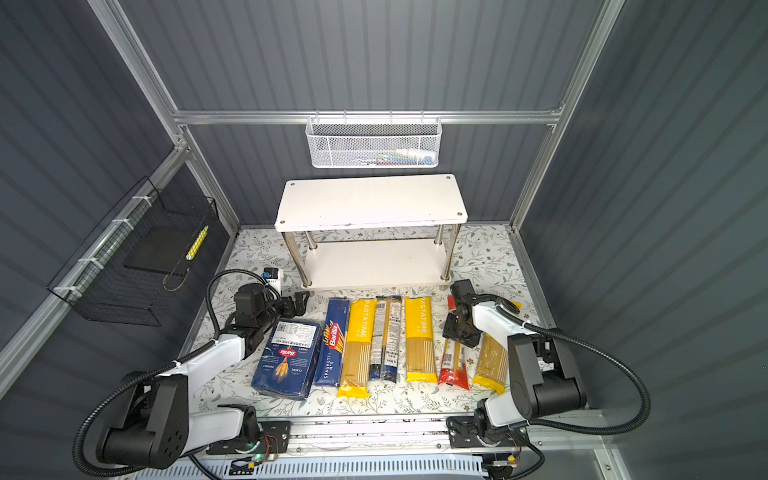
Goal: Place and organize the pasta boxes and bags onto the shelf
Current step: 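Close the right gripper on the red-topped spaghetti bag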
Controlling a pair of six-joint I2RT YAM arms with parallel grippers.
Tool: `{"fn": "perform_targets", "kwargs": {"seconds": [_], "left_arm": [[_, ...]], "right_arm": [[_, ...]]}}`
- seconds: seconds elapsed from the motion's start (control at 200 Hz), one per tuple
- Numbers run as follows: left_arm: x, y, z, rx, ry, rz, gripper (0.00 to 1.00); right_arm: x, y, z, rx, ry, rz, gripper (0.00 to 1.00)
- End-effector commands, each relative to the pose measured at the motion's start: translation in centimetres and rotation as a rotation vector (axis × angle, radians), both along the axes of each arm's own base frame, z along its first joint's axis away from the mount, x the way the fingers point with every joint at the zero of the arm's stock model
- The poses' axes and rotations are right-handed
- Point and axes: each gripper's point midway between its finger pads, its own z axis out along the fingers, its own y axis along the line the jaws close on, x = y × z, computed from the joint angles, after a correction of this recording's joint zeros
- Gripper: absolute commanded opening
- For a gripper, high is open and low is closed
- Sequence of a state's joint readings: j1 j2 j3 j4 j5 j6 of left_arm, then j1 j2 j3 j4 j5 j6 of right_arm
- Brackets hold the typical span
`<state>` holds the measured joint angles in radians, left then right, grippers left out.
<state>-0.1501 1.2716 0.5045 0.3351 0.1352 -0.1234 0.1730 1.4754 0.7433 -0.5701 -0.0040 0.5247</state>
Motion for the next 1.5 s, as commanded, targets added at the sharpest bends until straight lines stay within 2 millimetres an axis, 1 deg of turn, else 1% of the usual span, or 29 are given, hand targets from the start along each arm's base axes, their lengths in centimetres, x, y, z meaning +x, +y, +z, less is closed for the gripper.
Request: {"fn": "perform_targets", "kwargs": {"seconds": [0.0,0.205,0.29,0.395,0.64,0.79,0.981,1.226,1.491], "left_arm": [[0.3,-0.2,0.5,0.01,-0.015,-0.008,1.0],[0.3,-0.3,0.5,0.009,-0.015,-0.01,1.0],[0.2,-0.2,0.5,0.009,-0.014,-0.01,1.0],[0.3,-0.2,0.6,0.009,-0.016,-0.009,1.0],[0.3,-0.2,0.5,0.01,-0.013,-0.008,1.0],[0.3,-0.2,0.5,0.011,-0.012,-0.008,1.0],[0.4,-0.1,0.4,0.012,-0.01,-0.004,1.0],[0.2,-0.2,0.4,0.008,-0.008,-0.007,1.0],[0.3,-0.3,0.4,0.007,-0.006,-0.007,1.0]], "right_arm": [[-0.3,0.6,-0.7,0.035,-0.005,-0.005,0.48],[-0.5,0.5,-0.6,0.029,-0.015,-0.009,0.44],[-0.5,0.4,-0.2,0.029,-0.026,-0.008,0.42],[-0.2,0.5,0.2,0.036,-0.046,-0.013,0.37],[-0.3,0.6,0.2,0.046,-0.061,-0.017,0.34],[-0.4,0.6,0.6,0.045,-0.074,-0.014,0.32],[-0.2,0.6,1.0,0.05,-0.099,-0.013,0.27],[0.3,1.1,2.5,0.08,-0.158,0.005,0.24],[0.6,2.2,5.5,0.149,-0.241,0.049,0.21]]}}
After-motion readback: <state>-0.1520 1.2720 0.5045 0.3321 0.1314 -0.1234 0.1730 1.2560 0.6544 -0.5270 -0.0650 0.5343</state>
